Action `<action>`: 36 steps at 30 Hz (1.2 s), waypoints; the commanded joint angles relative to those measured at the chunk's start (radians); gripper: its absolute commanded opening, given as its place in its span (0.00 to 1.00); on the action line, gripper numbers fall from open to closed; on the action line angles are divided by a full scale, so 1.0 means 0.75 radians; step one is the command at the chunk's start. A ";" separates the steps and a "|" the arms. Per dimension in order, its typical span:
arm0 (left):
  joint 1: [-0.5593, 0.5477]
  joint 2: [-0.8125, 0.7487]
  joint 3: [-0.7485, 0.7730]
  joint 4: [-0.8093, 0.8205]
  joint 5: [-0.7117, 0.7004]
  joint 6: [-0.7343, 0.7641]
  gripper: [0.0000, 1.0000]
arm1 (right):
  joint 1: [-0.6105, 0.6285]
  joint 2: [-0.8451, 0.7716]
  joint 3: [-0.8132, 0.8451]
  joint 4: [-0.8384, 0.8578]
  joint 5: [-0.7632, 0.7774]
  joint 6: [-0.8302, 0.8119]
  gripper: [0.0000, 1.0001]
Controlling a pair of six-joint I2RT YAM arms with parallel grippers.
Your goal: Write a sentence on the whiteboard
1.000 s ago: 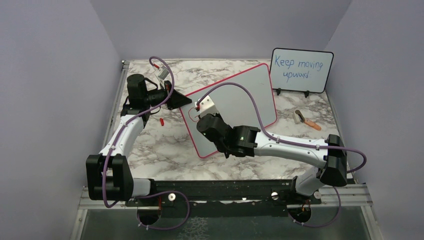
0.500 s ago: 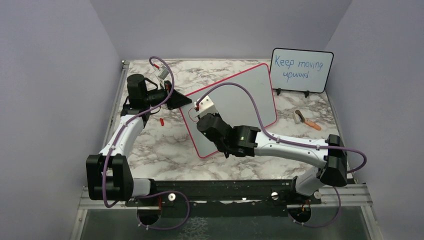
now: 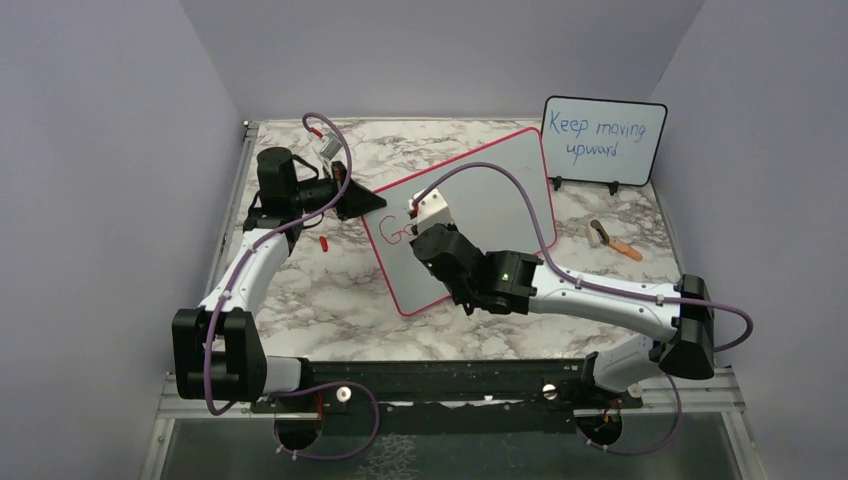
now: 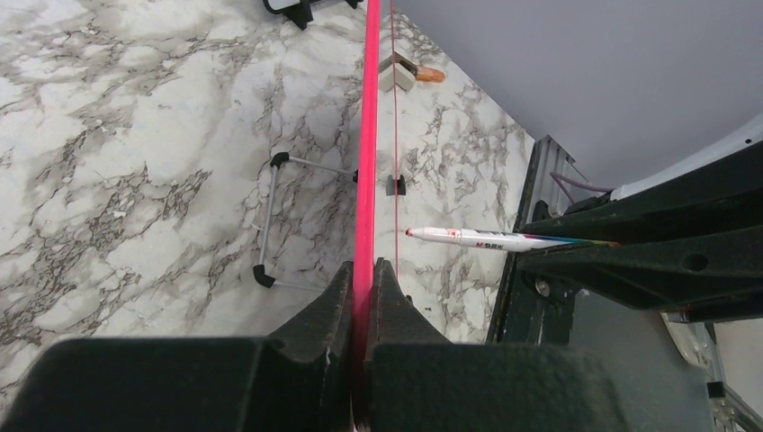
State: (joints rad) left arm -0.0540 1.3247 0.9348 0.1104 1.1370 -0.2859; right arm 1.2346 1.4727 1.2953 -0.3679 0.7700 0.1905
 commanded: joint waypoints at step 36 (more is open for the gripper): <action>-0.037 0.036 -0.005 -0.091 0.008 0.111 0.00 | -0.041 0.032 -0.023 0.064 -0.051 0.024 0.01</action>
State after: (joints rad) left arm -0.0566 1.3270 0.9367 0.1055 1.1370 -0.2794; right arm 1.2091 1.4853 1.2732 -0.3515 0.7509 0.1944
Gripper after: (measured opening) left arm 0.035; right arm 0.159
